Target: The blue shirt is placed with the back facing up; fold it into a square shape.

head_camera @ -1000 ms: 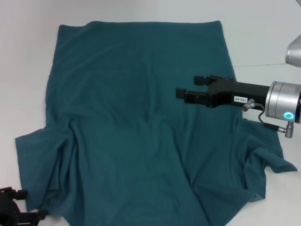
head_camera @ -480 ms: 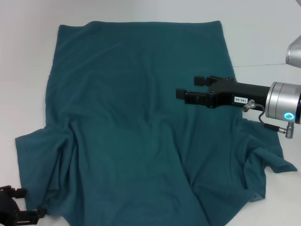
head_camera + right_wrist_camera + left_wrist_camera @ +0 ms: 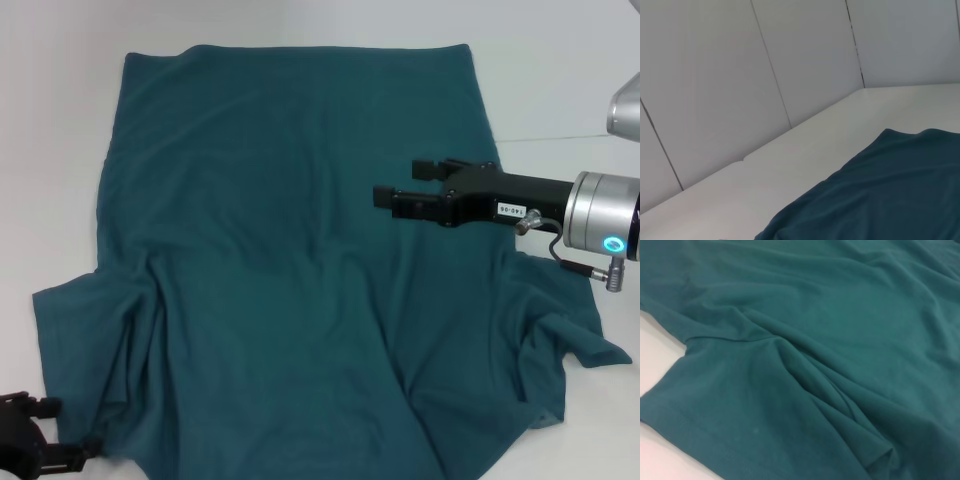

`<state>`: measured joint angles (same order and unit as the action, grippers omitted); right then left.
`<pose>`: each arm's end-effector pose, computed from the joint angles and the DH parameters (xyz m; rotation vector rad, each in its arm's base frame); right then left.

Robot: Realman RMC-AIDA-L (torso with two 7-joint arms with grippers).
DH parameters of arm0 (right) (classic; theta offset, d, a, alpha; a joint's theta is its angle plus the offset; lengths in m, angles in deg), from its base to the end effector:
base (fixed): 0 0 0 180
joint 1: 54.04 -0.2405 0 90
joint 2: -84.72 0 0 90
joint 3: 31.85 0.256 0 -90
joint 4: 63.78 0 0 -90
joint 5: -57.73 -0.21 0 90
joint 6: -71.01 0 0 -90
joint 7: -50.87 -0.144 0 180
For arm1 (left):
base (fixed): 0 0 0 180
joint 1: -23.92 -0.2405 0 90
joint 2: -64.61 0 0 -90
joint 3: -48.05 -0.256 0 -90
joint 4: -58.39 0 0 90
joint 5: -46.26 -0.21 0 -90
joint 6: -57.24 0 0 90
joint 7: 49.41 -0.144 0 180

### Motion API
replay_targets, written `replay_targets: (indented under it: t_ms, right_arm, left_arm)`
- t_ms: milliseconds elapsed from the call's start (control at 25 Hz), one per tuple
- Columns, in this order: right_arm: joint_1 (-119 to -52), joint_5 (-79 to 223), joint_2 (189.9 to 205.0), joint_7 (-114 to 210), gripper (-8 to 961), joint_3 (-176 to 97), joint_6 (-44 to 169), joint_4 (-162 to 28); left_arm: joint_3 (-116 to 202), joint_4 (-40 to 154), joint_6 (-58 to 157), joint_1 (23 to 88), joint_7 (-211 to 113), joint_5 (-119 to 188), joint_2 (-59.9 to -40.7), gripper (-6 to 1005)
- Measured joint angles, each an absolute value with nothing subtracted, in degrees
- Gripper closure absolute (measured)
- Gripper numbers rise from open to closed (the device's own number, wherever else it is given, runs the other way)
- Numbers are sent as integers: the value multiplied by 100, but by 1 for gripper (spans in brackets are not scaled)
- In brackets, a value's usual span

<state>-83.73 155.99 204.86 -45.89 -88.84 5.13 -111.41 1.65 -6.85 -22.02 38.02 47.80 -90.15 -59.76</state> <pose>0.2232 0.3883 0.0072 -2.4246 0.7968 0.7296 -0.3384 0.2829 0.0271 -2.5045 -0.9020 0.0227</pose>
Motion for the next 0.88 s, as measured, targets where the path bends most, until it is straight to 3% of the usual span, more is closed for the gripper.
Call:
replay_targets:
  t_ms: [400, 640, 880]
  right_arm:
    - [-8366, 15599, 20486, -4589, 36, -8849, 515, -11141]
    - [-8352, 15599, 20486, -4589, 37, -8840, 498, -11141]
    - [-8340, 15599, 20477, -4589, 37, -8836, 474, -11141]
  left_arm:
    - [164, -681, -2236, 3812, 4786, -8984, -5976, 202]
    - [164, -682, -2247, 3816, 4788, -8979, -5976, 434]
    - [164, -686, -2256, 3816, 4788, -8979, -5976, 746]
